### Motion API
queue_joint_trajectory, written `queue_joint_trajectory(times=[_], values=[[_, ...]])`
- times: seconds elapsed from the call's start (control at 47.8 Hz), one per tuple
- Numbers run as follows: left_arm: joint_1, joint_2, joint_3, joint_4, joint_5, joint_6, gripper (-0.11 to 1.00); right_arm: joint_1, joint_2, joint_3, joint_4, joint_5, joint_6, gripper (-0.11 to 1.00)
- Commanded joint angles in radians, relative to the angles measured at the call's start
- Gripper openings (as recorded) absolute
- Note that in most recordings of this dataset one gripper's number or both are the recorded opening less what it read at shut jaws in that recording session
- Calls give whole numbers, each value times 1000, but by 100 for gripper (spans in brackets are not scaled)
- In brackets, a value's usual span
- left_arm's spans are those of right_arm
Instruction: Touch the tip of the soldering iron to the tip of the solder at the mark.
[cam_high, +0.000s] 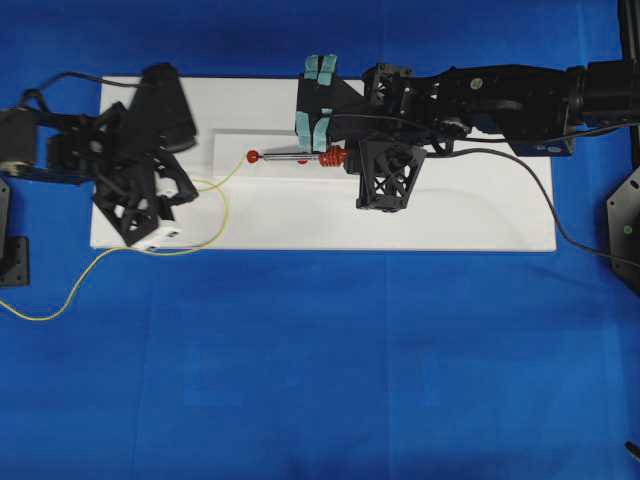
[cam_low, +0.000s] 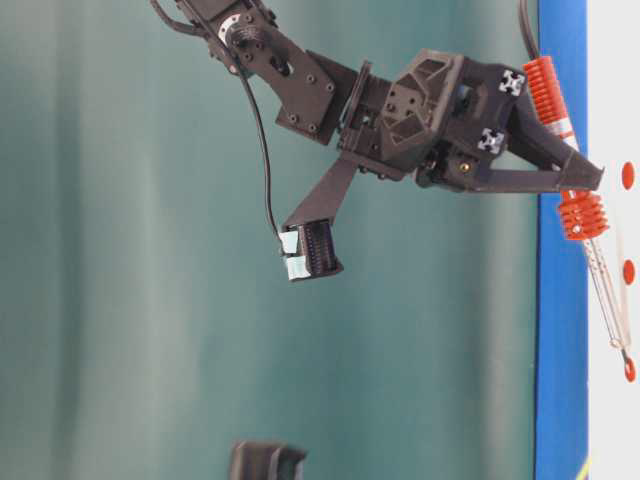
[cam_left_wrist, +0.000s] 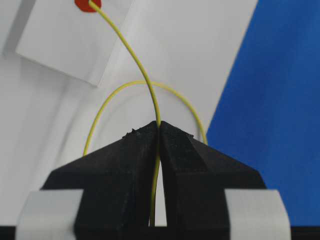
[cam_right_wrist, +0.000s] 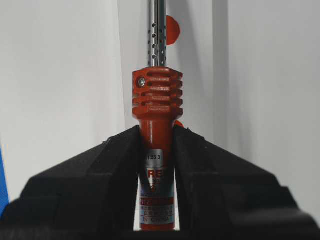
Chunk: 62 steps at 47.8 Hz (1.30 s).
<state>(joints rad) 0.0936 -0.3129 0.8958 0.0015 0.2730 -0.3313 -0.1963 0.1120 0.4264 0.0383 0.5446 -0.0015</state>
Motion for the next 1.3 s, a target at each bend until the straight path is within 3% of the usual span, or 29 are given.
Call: queue_joint_trajectory(times=[0.0, 0.209, 0.397, 0.774, 1.276], values=[[-2, -92, 15, 2, -5, -3, 1, 0, -11, -25, -2, -9, 0, 6], [-2, -285, 107, 2, -41, -11, 1, 0, -11, -23, -3, -15, 0, 6], [-3, -371, 150, 2, -63, -12, 1, 0, -11, -26, -2, -20, 2, 6], [-20, -368, 152, 2, -44, -12, 1, -20, -146, 25, -32, -17, 6, 6], [-20, -376, 156, 2, -18, -12, 1, -38, -368, 239, -44, -63, 55, 6]])
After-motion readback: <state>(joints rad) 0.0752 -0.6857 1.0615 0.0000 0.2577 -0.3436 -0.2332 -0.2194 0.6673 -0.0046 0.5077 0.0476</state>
